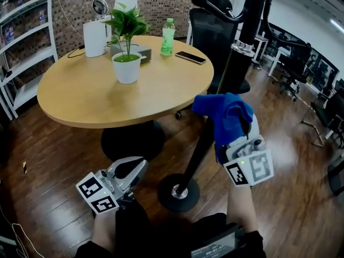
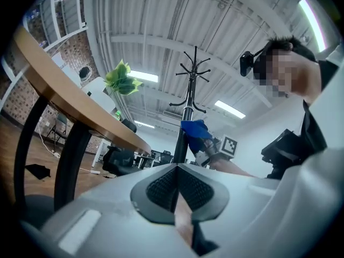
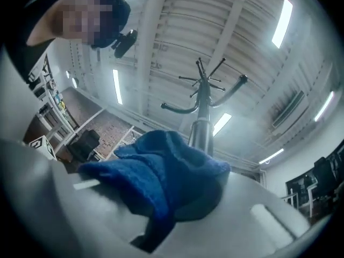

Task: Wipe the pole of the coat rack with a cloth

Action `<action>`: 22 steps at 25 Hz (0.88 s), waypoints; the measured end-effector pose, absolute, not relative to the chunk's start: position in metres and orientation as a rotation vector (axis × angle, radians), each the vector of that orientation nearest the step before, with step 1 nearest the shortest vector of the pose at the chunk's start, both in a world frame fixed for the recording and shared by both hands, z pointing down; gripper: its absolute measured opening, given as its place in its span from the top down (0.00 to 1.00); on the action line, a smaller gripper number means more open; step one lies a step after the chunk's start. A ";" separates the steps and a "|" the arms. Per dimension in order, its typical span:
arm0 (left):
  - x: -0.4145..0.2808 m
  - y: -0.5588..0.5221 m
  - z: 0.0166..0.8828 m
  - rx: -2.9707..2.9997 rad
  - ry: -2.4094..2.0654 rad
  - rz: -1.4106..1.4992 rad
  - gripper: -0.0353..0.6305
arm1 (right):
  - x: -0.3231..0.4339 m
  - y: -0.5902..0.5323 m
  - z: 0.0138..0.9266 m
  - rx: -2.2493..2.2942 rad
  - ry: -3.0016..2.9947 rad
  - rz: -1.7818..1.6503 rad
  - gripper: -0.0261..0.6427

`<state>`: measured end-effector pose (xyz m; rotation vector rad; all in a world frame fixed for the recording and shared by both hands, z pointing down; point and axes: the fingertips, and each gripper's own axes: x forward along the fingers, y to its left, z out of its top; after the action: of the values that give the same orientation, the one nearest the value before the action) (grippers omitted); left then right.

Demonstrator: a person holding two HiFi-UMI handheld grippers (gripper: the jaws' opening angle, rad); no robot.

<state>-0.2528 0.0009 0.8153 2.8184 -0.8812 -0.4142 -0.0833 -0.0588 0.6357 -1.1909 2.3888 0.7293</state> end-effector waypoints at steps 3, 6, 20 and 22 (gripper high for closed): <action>-0.242 -0.002 0.826 2.811 -0.854 -0.376 0.94 | -0.082 -0.059 0.696 -1.190 2.458 0.641 0.93; -0.238 -0.008 0.839 2.791 -0.844 -0.346 0.94 | -0.083 -0.061 0.768 -1.204 2.542 0.504 0.93; -0.227 -0.023 0.881 2.728 -0.831 -0.267 0.94 | -0.090 -0.070 1.077 -1.346 2.863 -0.248 0.93; -0.228 -0.023 0.883 2.726 -0.830 -0.264 0.94 | -0.090 -0.071 1.098 -1.364 2.880 -0.331 0.93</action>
<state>-0.2275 -0.0234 0.8826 2.7262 -0.8304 -0.2640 -0.0900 -0.0708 1.0984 -1.3638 2.8803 -0.3308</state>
